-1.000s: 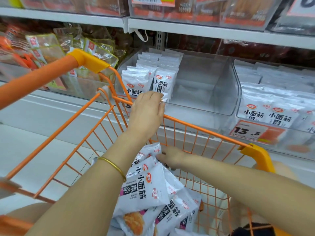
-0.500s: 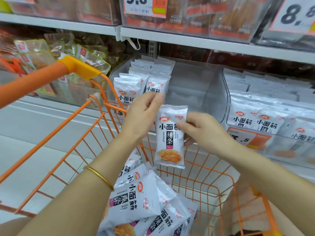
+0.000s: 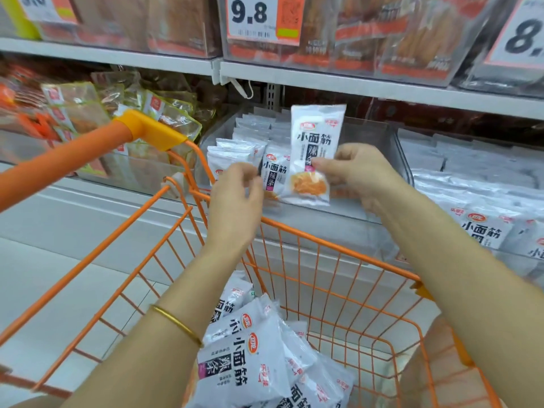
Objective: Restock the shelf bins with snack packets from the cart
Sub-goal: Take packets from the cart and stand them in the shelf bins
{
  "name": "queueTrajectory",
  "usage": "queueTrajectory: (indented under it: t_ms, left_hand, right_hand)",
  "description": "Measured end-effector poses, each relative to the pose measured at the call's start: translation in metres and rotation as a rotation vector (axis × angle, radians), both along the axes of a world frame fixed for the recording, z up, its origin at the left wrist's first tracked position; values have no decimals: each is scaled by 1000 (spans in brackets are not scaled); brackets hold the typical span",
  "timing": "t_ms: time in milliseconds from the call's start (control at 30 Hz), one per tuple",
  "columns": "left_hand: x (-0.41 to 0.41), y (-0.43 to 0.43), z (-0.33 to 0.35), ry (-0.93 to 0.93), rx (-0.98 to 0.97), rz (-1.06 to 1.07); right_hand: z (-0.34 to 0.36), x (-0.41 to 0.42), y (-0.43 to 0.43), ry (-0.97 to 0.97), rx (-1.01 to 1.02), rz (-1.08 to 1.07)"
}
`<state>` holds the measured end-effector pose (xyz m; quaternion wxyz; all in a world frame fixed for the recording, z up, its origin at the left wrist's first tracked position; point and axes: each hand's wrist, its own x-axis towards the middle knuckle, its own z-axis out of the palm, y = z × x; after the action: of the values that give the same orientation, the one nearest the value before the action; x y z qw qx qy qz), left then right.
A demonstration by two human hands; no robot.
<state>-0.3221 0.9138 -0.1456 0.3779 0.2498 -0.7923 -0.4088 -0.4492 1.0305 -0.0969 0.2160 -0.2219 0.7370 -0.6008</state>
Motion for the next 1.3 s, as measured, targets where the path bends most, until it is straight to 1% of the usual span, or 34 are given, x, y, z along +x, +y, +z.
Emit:
queueTrajectory:
  t_ms: [33, 100, 167, 233, 333, 467, 633, 700, 767, 867, 933, 1000, 1033, 1067, 1100, 1167, 1200, 1233, 1300]
  left_hand:
    - [0, -2, -5, -90, -125, -11]
    - [-1, -2, -14, -291, -356, -34]
    - [-2, -1, -21, -411, -489, -29]
    - [-2, -2, -22, -435, -510, -15]
    - [-3, -3, -22, -448, -514, -14]
    - [-2, -1, -21, -447, -505, -9]
    - [-1, -2, -21, -456, -491, -24]
    - [-1, -1, -20, -456, -487, -31]
    - [0, -1, -20, -455, -494, -34]
    - [0, -1, -21, -437, -497, -32]
    - [1, 1, -20, -400, -495, -25]
    - [1, 3, -18, -358, -498, -14]
    - [2, 4, -17, -337, -511, -14]
    - [2, 6, -17, -320, -529, -20]
    - [2, 8, -17, -307, -551, -32]
    - [3, 11, -17, -289, -597, -58]
    - [3, 13, -17, -279, -616, -65]
    - [3, 14, -17, -266, -628, -70]
    - [4, 15, -17, -238, -634, -83]
  right_hand:
    - [-3, -8, -11, 8, -5, -24]
    - [-14, -18, -33, 48, 65, -12]
    - [-30, -24, -54, 102, 195, 14]
    - [-44, -27, -70, 114, 305, 5]
    - [-55, -27, -86, 119, 349, -24]
    - [-59, -27, -90, 190, 463, -36]
    - [-60, -34, -81, 71, 409, 27]
    - [-51, -32, -71, 72, 386, 48]
    - [-40, -28, -57, 187, 390, 31]
    - [-21, -11, -27, 349, 286, -17]
    - [-10, 8, -1, 403, 223, -1]
    - [-9, 30, 24, 324, 222, 138]
    - [-13, 43, 34, 284, 282, 243]
    - [-20, 53, 40, 284, 375, 346]
    - [-29, 62, 44, 330, 469, 428]
    - [-42, 72, 43, 527, 643, 546]
    - [-47, 77, 40, 591, 718, 618]
    - [-52, 82, 37, 588, 769, 699]
    - [-63, 92, 36, 429, 806, 847]
